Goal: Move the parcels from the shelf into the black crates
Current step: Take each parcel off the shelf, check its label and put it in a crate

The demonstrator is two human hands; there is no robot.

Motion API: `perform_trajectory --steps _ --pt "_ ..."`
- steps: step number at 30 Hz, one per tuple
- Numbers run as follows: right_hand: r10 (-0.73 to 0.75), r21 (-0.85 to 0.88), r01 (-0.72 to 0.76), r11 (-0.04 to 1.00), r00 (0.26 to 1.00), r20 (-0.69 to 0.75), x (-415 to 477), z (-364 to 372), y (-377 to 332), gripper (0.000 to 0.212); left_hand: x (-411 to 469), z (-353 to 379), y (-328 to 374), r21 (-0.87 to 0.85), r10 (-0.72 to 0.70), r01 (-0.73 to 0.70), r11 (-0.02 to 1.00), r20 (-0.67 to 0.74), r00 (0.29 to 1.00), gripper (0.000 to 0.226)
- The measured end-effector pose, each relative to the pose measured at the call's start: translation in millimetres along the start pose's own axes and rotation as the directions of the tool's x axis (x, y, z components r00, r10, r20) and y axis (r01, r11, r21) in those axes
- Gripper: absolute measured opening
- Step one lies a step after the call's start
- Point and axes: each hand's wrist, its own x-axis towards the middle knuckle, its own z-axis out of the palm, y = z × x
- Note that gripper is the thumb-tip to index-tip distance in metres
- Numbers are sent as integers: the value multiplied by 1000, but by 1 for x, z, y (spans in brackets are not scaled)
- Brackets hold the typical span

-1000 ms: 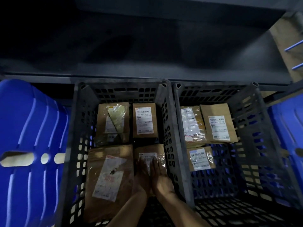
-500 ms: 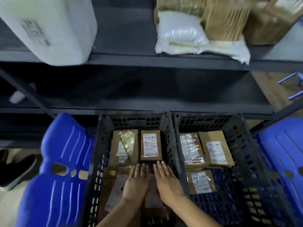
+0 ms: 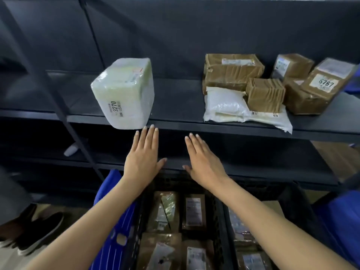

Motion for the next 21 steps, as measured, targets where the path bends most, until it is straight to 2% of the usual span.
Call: perform_trajectory --steps 7,12,15,18,21 --pt "-112 -52 107 993 988 -111 69 -44 -21 86 38 -42 -61 40 -77 84 996 -152 985 86" --pt "-113 55 123 991 981 -156 126 -72 -45 94 64 -62 -118 -84 -192 178 980 -200 961 98" --pt "-118 71 128 989 985 -122 157 -81 -60 100 80 -68 -146 -156 -253 230 961 -149 956 110" --pt "-126 80 131 988 990 -68 182 -82 -73 102 97 -67 -165 -230 -271 258 938 -25 962 118" --pt "-115 104 119 987 992 -48 199 -76 -82 100 112 -62 -172 -389 -308 325 862 107 945 118"
